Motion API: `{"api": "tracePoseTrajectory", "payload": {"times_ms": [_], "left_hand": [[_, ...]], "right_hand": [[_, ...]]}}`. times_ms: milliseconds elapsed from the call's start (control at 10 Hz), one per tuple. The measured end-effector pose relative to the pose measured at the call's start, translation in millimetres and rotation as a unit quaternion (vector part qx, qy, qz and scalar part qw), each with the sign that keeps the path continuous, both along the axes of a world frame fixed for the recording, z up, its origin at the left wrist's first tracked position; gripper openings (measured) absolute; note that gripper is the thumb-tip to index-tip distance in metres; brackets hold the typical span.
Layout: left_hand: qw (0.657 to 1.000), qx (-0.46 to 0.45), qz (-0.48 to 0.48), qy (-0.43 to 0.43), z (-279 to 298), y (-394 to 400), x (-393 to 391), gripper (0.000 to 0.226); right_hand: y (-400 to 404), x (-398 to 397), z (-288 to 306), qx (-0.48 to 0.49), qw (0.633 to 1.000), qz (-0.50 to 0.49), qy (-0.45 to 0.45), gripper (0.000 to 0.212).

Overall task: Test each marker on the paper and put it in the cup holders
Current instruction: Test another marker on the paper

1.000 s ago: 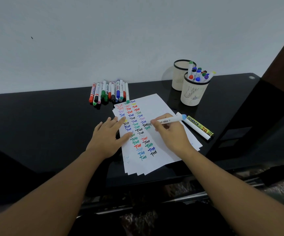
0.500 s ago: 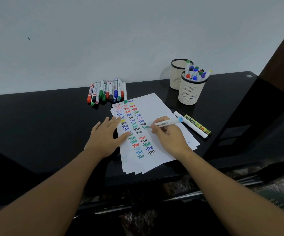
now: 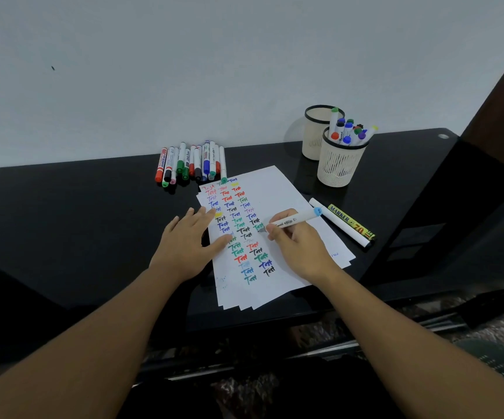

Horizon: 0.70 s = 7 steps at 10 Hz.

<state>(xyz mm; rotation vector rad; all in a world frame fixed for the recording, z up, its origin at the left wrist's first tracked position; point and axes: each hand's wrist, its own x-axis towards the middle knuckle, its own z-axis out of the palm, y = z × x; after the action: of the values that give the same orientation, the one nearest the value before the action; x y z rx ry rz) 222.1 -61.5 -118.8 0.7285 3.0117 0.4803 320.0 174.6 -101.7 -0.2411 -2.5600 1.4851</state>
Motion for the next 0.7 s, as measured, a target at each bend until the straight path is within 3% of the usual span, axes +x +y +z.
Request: {"api": "tracePoseTrajectory", "payload": {"times_ms": [500, 700], "left_hand": [[1.0, -0.002, 0.0, 0.003, -0.9, -0.5, 0.2, 0.083], [1.0, 0.003, -0.002, -0.001, 0.3, -0.4, 1.8, 0.082]], "right_hand": [[-1.2, 1.0, 1.5, 0.022, 1.0, -0.004, 0.003, 0.008], [-0.6, 5.3, 6.0, -0.01, 1.0, -0.019, -0.006, 0.014]]}}
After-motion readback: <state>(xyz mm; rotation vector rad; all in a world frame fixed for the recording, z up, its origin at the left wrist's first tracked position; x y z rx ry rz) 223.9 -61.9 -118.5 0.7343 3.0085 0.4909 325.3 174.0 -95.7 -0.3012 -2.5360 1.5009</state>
